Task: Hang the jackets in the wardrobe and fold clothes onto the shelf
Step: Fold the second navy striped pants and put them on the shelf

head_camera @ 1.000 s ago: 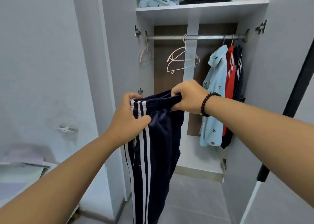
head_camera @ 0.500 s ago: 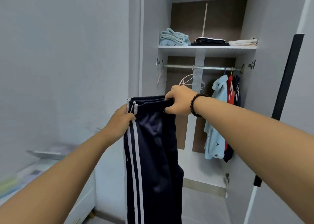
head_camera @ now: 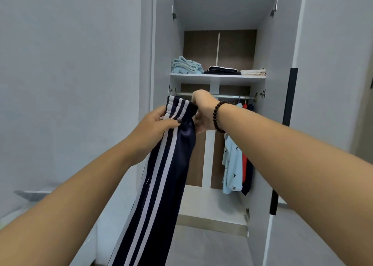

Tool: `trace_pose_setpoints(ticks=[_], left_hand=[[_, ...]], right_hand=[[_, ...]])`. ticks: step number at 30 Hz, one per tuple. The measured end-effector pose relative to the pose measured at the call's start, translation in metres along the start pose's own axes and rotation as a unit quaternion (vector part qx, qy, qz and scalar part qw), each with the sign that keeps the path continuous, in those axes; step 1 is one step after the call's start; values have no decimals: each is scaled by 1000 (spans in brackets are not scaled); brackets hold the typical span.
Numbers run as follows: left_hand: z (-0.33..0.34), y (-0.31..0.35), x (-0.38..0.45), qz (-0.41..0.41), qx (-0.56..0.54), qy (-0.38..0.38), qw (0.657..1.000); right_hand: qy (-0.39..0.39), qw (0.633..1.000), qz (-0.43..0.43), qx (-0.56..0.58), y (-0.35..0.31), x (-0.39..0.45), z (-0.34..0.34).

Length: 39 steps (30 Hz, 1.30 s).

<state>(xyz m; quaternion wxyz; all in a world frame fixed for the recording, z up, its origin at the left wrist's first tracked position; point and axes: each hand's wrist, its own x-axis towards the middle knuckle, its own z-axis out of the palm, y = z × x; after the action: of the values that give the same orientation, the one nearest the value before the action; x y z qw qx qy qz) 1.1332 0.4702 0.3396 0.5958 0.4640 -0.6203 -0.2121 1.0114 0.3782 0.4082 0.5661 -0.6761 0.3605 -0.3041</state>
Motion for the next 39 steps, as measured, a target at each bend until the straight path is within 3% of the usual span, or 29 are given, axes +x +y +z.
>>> trace_pose_setpoints(ticks=[2, 6, 13, 17, 21, 24, 27, 29, 32, 39], left_hand=[[25, 10, -8, 11, 0, -21, 1000], [82, 29, -24, 45, -11, -46, 998], [199, 32, -60, 32, -84, -137, 986], [244, 15, -80, -17, -140, -176, 974], [264, -33, -100, -100, -187, -187, 959], [271, -85, -135, -60, -49, -266, 961], [287, -140, -175, -57, 134, -313, 939], [296, -173, -196, -46, 232, -280, 930], [292, -213, -211, -68, 282, -206, 935], [193, -255, -189, -152, 272, -70, 948]], right_hand=[[-1, 1000, -3, 19, -1, -20, -18], [-2, 999, 4, -53, 0, -60, -60], [175, 975, 43, -132, 39, -134, -147], [248, 947, 61, -196, 71, -172, -196], [278, 945, 98, -141, 94, -211, -235], [305, 938, 115, -115, 101, -232, -257], [322, 933, 123, -103, 105, -246, -266], [321, 935, 119, -96, 106, -247, -266], [319, 939, 105, -79, 106, -240, -262], [294, 951, 79, -60, 98, -178, -230]])
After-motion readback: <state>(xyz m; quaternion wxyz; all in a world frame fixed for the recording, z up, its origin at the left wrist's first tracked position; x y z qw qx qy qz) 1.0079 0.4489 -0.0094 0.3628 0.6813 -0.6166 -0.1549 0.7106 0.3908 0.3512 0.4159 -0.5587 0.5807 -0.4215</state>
